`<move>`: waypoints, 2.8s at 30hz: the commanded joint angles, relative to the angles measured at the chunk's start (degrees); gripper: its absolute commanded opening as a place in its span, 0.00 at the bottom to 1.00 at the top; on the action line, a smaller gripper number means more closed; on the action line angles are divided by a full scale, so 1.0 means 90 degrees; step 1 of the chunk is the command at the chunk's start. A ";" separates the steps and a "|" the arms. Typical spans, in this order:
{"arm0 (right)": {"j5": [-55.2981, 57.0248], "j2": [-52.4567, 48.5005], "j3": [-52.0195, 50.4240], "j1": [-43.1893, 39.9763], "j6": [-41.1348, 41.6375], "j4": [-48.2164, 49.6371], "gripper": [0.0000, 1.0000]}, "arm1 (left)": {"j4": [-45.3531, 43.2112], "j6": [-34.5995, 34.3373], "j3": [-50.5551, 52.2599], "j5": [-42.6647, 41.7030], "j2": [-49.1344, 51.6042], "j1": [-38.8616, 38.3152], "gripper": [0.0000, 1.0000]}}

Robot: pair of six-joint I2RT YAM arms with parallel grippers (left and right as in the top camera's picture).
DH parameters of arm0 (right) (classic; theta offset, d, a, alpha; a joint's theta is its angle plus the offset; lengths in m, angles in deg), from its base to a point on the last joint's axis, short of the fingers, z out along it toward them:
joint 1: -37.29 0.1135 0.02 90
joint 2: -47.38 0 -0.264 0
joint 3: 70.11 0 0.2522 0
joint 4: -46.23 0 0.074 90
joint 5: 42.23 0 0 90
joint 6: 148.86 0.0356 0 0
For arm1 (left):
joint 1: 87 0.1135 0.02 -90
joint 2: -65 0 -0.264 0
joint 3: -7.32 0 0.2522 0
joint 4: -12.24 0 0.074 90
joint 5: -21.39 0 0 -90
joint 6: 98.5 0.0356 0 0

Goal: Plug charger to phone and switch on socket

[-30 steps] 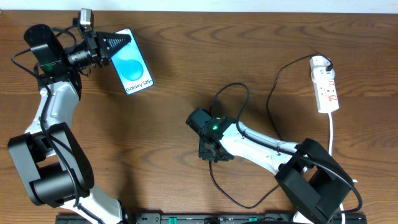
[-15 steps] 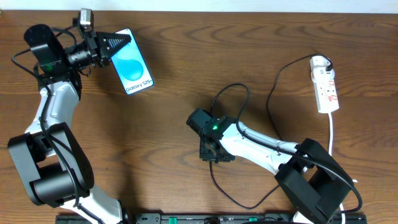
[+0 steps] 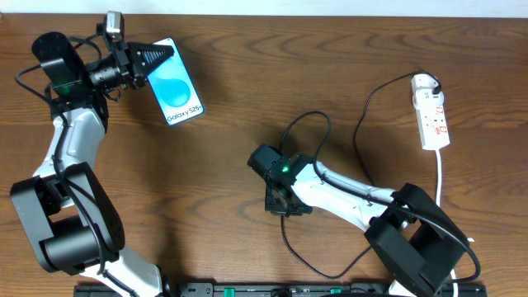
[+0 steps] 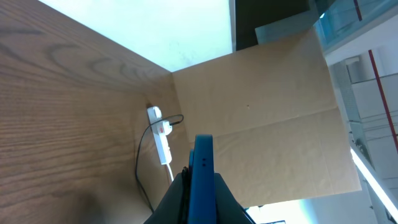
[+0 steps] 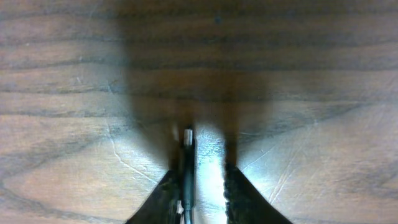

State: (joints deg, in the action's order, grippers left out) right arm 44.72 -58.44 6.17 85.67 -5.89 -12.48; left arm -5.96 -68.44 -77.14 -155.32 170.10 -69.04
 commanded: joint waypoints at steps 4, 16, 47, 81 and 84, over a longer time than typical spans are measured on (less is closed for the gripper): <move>0.0005 -0.0114 0.0049 -0.0032 0.0063 -0.0007 0.10 | -0.0053 0.0010 -0.0058 -0.0131 -0.0177 0.0027 0.07; -0.0070 -0.0112 0.0056 -0.0092 0.0090 -0.0010 0.01 | -0.0053 -0.0034 -0.0058 -0.0129 -0.0177 0.0027 0.08; -0.7461 -0.0112 0.0452 -0.0967 -0.2050 0.6766 0.01 | -0.2722 -0.2067 -0.0058 0.0187 -0.0177 0.0027 0.07; -0.6778 -0.0112 0.0452 -0.1426 0.0614 0.9872 0.01 | -0.4342 -0.3883 -0.0058 0.0447 -0.0180 -0.0119 0.07; -0.6742 -0.0112 0.0452 -0.1426 0.0612 0.9874 0.01 | -0.4340 -0.3925 -0.0058 0.0357 -0.0180 -0.0119 0.08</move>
State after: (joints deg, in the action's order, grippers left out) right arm -16.83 -59.08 9.60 73.39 -1.06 76.06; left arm -44.52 -102.41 -76.89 -151.15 170.06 -70.14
